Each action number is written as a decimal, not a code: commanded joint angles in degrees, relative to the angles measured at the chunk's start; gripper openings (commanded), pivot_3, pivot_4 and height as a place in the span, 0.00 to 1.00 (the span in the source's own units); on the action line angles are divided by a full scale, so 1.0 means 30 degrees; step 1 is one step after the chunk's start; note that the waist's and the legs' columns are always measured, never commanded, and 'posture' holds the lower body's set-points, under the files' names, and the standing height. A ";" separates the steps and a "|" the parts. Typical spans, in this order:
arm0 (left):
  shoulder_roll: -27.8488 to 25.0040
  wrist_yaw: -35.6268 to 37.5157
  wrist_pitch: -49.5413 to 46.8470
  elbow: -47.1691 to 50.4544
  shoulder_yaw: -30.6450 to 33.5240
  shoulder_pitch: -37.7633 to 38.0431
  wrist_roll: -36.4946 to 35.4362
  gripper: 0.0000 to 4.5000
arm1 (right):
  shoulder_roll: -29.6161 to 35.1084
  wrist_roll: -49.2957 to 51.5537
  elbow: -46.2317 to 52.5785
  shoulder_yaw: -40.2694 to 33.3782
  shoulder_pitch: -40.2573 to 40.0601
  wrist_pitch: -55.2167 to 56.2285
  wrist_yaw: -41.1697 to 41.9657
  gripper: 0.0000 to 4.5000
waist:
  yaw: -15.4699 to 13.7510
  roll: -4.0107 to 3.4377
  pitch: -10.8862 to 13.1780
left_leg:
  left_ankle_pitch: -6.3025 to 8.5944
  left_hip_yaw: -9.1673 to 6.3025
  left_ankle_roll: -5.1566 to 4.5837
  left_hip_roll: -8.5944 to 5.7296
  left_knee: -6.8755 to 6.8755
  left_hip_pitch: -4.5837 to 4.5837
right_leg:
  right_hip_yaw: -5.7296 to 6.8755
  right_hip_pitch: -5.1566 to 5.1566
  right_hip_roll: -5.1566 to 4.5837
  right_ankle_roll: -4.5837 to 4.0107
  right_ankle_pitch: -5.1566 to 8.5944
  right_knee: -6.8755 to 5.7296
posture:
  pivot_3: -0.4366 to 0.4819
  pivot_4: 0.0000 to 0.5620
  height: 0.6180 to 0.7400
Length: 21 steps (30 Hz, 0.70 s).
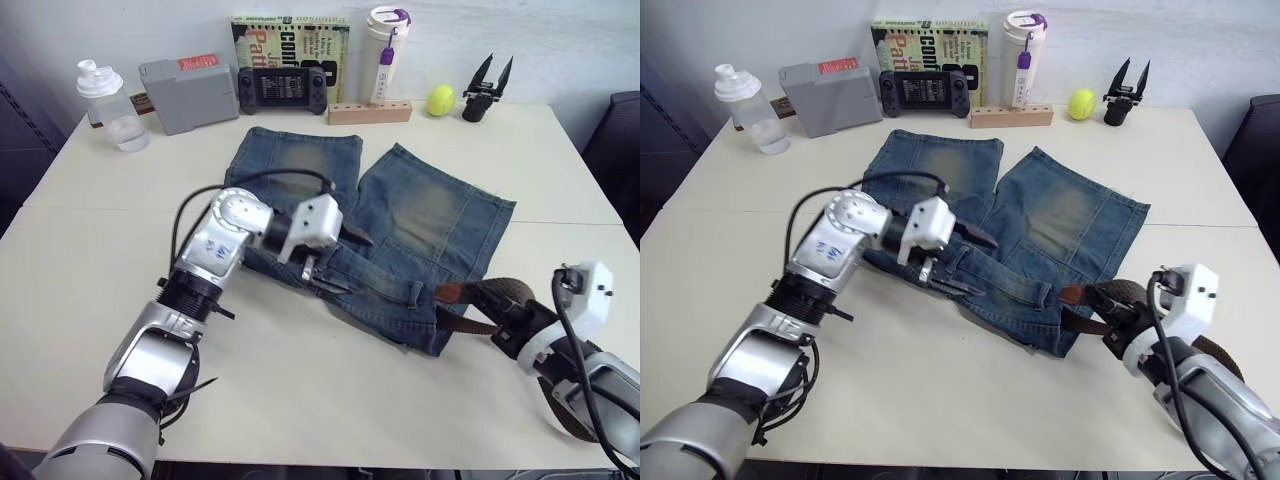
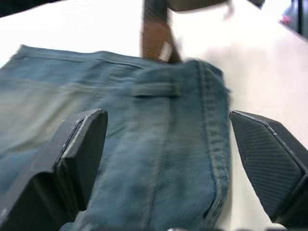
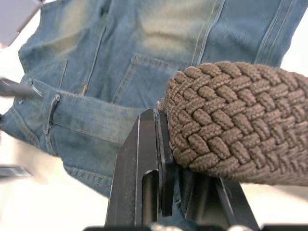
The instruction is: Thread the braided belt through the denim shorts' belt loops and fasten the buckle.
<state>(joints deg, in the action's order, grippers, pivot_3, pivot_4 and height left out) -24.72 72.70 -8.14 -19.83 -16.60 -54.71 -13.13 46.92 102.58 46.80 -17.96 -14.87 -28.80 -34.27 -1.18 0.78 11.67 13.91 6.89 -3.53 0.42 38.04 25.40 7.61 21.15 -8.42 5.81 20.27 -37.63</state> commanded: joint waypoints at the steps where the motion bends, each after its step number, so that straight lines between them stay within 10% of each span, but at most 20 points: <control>1: -0.0393 -0.0851 -0.0880 0.1095 0.0799 -0.0080 0.0191 0.99 | -0.0487 0.0261 -0.0337 0.0756 0.0440 0.0361 -0.0818 0.00 | -0.0025 0.0001 0.0000 | 0.0000 0.0000 0.0000 -0.0001 -0.0001 -0.0001 | 0.0000 -0.0001 -0.0002 0.0000 0.0000 0.0000 | 0.48 0.27 0.62; 21: -0.1395 -0.3490 -0.5922 0.6975 0.1846 0.3122 -0.0449 0.99 | -0.5775 -0.2950 -0.5346 0.5323 0.4861 -0.0690 0.0466 0.00 | 0.0199 0.0013 -0.0016 | -0.0012 -0.0007 0.0024 0.0023 -0.0018 -0.0017 | -0.0014 -0.0006 0.0032 -0.0015 0.0009 -0.0045 | 0.48 0.27 0.62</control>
<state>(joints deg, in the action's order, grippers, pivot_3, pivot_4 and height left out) -28.26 63.07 -24.89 -2.23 -12.31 -45.48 -13.45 30.79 95.77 32.03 -3.74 -1.45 -29.44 -34.93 -0.59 0.82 11.62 13.87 6.88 -3.46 0.49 37.98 25.35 7.56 21.14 -8.32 5.77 20.29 -37.78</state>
